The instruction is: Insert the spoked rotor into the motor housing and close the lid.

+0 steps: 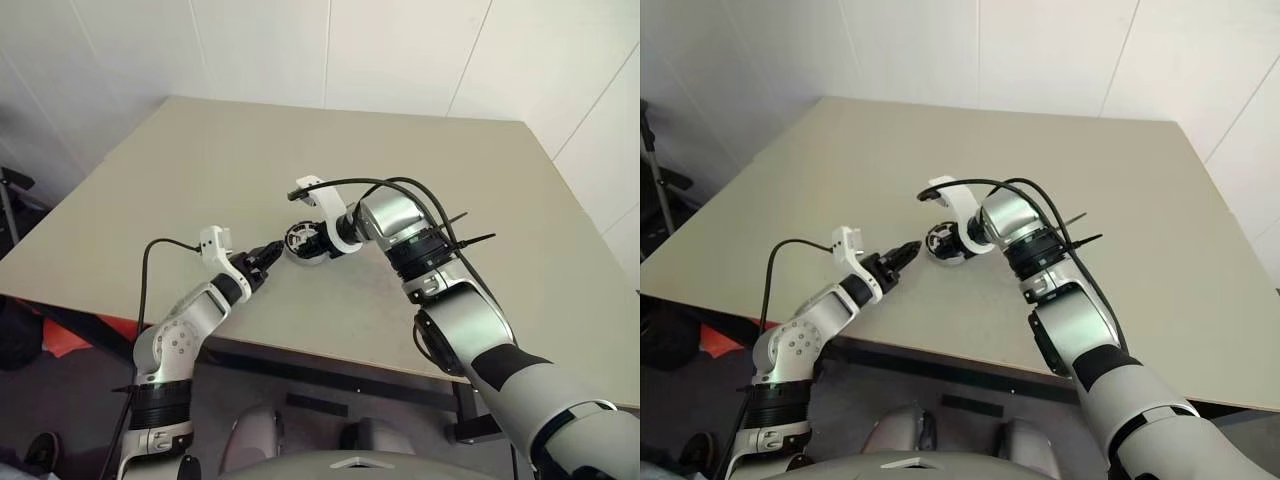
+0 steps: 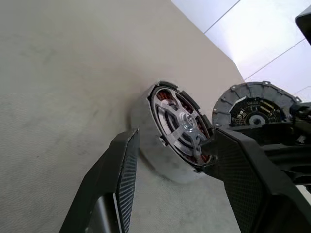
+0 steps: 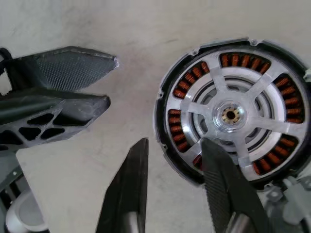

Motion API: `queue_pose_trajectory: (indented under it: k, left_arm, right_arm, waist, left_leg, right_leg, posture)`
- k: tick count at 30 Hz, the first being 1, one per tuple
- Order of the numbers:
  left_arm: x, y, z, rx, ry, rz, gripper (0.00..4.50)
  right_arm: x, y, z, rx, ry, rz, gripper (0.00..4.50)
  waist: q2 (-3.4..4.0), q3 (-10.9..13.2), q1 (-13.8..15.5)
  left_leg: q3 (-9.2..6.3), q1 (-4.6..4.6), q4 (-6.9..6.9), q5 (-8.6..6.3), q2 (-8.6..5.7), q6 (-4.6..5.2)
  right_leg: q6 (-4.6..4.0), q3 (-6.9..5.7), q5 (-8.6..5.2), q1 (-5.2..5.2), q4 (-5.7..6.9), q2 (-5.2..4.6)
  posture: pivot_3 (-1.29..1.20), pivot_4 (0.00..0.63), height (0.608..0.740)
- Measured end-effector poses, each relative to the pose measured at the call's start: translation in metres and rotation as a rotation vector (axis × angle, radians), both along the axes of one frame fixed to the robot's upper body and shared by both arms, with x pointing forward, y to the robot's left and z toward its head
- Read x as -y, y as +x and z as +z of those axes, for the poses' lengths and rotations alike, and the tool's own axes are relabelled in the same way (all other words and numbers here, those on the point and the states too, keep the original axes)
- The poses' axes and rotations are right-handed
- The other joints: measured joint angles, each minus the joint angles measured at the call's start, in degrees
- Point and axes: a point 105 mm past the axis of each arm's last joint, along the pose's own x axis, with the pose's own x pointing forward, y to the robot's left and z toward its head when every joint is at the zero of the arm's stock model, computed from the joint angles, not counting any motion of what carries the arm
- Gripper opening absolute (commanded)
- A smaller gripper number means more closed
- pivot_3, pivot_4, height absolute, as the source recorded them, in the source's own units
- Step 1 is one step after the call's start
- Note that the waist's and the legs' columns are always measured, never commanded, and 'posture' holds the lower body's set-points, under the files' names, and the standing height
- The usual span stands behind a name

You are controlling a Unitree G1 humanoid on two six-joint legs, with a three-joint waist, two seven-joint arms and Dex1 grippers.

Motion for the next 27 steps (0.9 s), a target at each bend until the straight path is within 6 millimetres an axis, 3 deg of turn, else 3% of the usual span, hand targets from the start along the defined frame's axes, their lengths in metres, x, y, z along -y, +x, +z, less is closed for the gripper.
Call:
queue_pose_trajectory:
  k: [3, 7, 14, 17, 19, 23, 27]
  left_arm:
    - [0.001, -0.001, -0.001, -0.005, 0.001, -0.004, 2.60]
    - [0.001, -0.001, -0.002, -0.006, 0.002, -0.003, 2.60]
    - [-0.008, 0.001, 0.002, 0.009, 0.039, 0.007, 2.60]
    - [-0.019, 0.005, 0.008, 0.033, 0.085, 0.018, 2.60]
    - [-0.031, 0.009, 0.018, 0.072, 0.154, 0.028, 2.60]
    - [-0.059, 0.019, 0.042, 0.196, 0.357, 0.075, 2.60]
    - [-0.060, 0.030, 0.073, 0.354, 0.428, 0.067, 2.60]
  right_arm:
    - [-0.001, 0.004, 0.002, 0.018, 0.011, 0.004, 3.46]
    - [-0.005, 0.009, 0.017, 0.055, 0.056, 0.015, 3.46]
    - [-0.014, 0.024, 0.074, 0.271, 0.207, 0.068, 3.46]
    - [0.002, 0.035, 0.084, 0.414, 0.199, 0.077, 3.46]
    - [0.028, 0.045, 0.079, 0.527, 0.128, 0.068, 3.46]
    - [0.077, 0.057, 0.062, 0.608, 0.015, -0.002, 2.57]
    - [0.108, 0.060, 0.051, 0.662, -0.060, -0.063, 1.19]
  waist:
    - [0.00, 0.00, -0.03]
    - [0.01, 0.01, -0.06]
    - [0.00, 0.01, 0.10]
    - [-0.02, 0.00, 0.25]
    - [-0.07, 0.02, 0.36]
    - [-0.06, 0.02, 0.11]
    - [-0.05, 0.02, 0.00]
  left_leg:
    - [0.00, 0.02, -0.01, 0.01, 0.00, -0.02]
    - [0.00, 0.00, -0.01, 0.02, 0.00, -0.03]
    - [0.00, -0.02, -0.06, 0.02, 0.00, -0.03]
    - [0.00, -0.01, -0.04, 0.02, -0.01, -0.03]
    - [0.00, -0.02, -0.01, 0.02, -0.02, -0.03]
    - [0.00, -0.04, 0.00, 0.03, -0.02, -0.03]
    - [0.01, -0.06, 0.00, 0.02, -0.02, 0.01]
  right_leg:
    - [-0.01, 0.00, 0.00, 0.01, 0.00, 0.00]
    - [-0.01, 0.00, 0.00, -0.02, 0.02, 0.01]
    - [-0.02, 0.00, -0.01, -0.05, 0.00, 0.01]
    - [-0.01, 0.00, 0.00, 0.00, -0.03, 0.01]
    - [0.02, 0.00, 0.01, 0.02, -0.02, 0.01]
    - [0.06, 0.00, 0.04, -0.05, 0.03, 0.02]
    - [-0.01, 0.00, 0.00, -0.06, 0.03, 0.02]
  posture:
    - [0.00, 0.000, 0.740]
    - [0.00, 0.000, 0.740]
    - [0.00, 0.000, 0.740]
    - [0.00, 0.000, 0.740]
    - [0.00, 0.000, 0.740]
    - [0.00, 0.000, 0.740]
    - [0.00, 0.000, 0.740]
